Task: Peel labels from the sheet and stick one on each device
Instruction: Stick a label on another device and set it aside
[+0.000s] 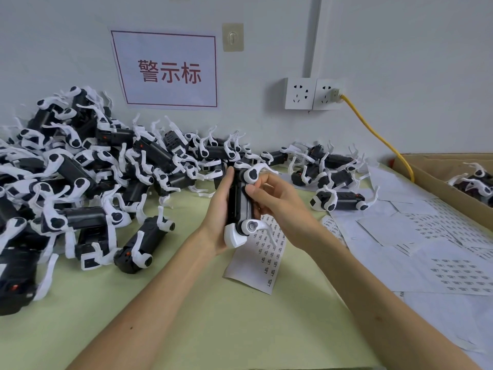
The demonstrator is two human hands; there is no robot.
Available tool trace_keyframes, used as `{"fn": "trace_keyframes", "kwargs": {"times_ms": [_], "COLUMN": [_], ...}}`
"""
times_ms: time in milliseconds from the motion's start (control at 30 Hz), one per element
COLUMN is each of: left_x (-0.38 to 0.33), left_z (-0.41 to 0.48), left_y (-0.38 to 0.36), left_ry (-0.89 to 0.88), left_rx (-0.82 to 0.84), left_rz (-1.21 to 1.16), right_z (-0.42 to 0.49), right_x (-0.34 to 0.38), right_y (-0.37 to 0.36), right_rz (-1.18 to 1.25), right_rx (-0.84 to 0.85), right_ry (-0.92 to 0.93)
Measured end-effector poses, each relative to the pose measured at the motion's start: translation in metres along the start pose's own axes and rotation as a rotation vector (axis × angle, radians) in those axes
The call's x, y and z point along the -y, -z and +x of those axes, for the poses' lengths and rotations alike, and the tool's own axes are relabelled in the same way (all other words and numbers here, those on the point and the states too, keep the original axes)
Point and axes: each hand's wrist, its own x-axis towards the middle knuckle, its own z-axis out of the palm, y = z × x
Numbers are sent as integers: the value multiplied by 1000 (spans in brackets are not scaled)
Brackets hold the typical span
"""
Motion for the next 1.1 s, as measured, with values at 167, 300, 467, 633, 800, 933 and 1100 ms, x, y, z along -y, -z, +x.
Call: {"fn": "trace_keyframes", "kwargs": {"times_ms": [167,300,467,633,800,933,1100], "left_x": [1,1,2,3,5,5,4], "left_z": [2,3,6,7,7,7,4], "left_y": [1,4,7,11,11,9,7], "left_ry": [-7,-6,-8,0,1,1,3], "left_rx": [-22,-15,-35,-11,39,46,66], "left_rz": [14,48,106,125,131,122,138], "right_z": [0,1,2,3,3,3,1], "right_x": [2,2,-3,0,2,3,4], "right_y": [2,3,0,1,4,5,5], "right_rz": [-3,1,-5,8,3,17,18], "right_rx": [39,34,-30,-40,-42,-32,-13], "right_ry": [-9,-34,-50,-73,-92,-89,-72]}}
